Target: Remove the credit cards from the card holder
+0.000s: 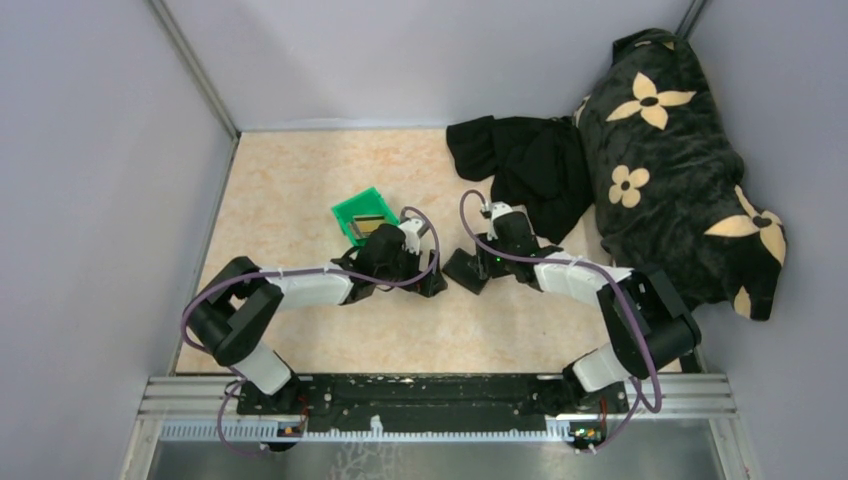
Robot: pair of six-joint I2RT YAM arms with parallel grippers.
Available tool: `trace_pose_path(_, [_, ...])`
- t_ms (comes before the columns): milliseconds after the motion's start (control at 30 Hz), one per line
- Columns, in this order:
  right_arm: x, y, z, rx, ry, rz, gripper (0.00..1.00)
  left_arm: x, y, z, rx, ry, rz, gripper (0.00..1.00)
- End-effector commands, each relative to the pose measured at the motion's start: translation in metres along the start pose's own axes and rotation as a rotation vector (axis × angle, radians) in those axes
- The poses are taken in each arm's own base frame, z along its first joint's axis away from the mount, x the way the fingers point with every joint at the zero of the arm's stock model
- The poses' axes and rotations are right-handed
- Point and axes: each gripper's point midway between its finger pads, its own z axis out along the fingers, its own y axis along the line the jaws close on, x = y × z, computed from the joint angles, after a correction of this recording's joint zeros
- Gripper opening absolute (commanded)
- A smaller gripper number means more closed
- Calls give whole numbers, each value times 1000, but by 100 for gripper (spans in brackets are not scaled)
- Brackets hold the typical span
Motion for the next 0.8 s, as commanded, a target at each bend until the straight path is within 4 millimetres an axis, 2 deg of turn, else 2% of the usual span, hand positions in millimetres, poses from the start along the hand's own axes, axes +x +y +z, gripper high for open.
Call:
trace_pose_path(0, [20,12,4,-41,48,-18,30,-8,-2,-1,7,-30,11,100])
trace_pose_path(33, [21,15,4,-52,50,-16,23,-7,-3,-1,9,-28,7,100])
trace_pose_path(100, [23,21,2,-73,49,-6,0,-6,-3,-1,13,-28,-1,100])
trace_pose_path(200, [21,28,-4,-109,33,8,0,-7,-4,-2,15,-33,-5,100])
trace_pose_path(267, [12,31,-11,-117,0,17,0,-9,-5,-3,14,-38,-5,100])
trace_pose_path(367, [-13,32,-27,-107,-88,21,0,-15,-6,-8,10,-57,1,100])
trace_pose_path(500, [-53,24,-51,-38,-189,19,0,-27,-10,-18,9,-84,14,100])
trace_pose_path(633, [-88,-3,-77,137,-309,3,0,-40,-12,-29,-3,-121,27,100])
trace_pose_path(767, [-102,-31,-91,337,-328,-46,0,-48,-13,-36,-12,-149,31,100])
